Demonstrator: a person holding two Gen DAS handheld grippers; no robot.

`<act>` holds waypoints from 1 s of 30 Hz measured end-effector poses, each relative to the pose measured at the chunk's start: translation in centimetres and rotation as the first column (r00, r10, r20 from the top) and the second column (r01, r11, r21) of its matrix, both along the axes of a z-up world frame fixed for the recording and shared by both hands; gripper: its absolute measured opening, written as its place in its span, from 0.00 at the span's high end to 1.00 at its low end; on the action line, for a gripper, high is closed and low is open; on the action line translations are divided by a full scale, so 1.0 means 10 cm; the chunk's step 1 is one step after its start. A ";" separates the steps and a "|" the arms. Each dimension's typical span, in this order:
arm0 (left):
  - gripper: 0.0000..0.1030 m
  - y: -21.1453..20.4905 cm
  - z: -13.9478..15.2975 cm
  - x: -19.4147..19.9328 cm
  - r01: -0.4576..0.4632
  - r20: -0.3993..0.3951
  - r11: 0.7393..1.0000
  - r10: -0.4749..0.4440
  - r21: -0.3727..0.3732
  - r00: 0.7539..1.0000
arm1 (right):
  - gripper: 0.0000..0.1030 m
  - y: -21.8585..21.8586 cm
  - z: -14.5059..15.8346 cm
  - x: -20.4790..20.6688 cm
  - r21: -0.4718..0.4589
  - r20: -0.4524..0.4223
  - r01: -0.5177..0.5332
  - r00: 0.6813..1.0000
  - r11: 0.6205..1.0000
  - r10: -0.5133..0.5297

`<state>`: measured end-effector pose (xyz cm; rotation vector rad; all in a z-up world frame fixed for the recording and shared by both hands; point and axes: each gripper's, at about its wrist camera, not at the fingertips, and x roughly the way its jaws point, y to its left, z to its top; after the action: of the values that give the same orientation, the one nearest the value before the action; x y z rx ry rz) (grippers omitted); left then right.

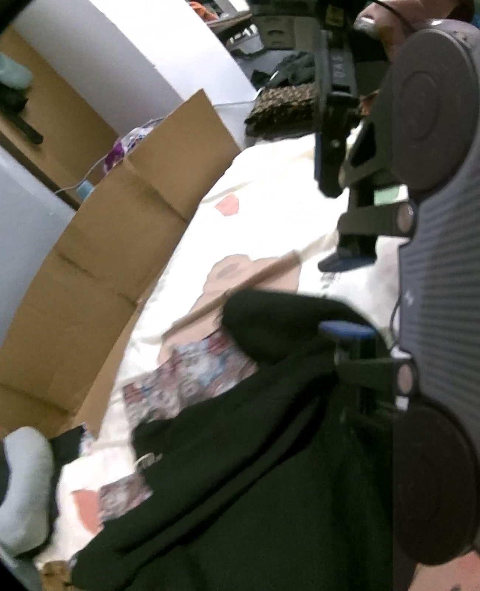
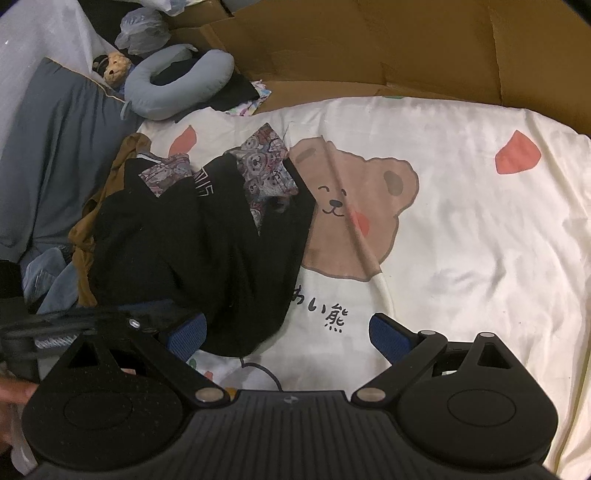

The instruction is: Fold clothes

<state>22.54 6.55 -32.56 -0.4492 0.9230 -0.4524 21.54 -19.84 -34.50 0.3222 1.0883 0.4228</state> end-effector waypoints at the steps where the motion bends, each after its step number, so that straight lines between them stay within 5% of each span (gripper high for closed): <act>1: 0.56 0.02 0.03 0.03 -0.014 0.010 1.000 0.014 0.021 1.000 | 0.05 0.00 0.00 0.00 0.000 -0.001 0.001 1.000 1.000 -0.001; 8: 0.37 0.36 0.15 0.31 -0.154 0.050 0.980 0.149 0.125 0.988 | 0.05 -0.03 -0.02 0.01 -0.001 -0.003 0.007 1.000 1.000 -0.007; 16: 0.25 0.62 0.24 0.67 -0.255 0.121 0.944 0.233 0.212 0.965 | 0.05 -0.03 -0.05 0.03 -0.009 -0.009 0.008 1.000 1.000 -0.008; 30: 0.19 0.81 0.09 1.24 -0.283 0.142 0.900 0.249 0.332 0.958 | 0.05 0.06 -0.24 0.15 -0.003 -0.027 -0.017 0.999 1.000 0.017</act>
<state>34.95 14.61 -31.70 -0.2201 0.8122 -0.0532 23.05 -19.19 -36.87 0.3167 1.1187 0.4324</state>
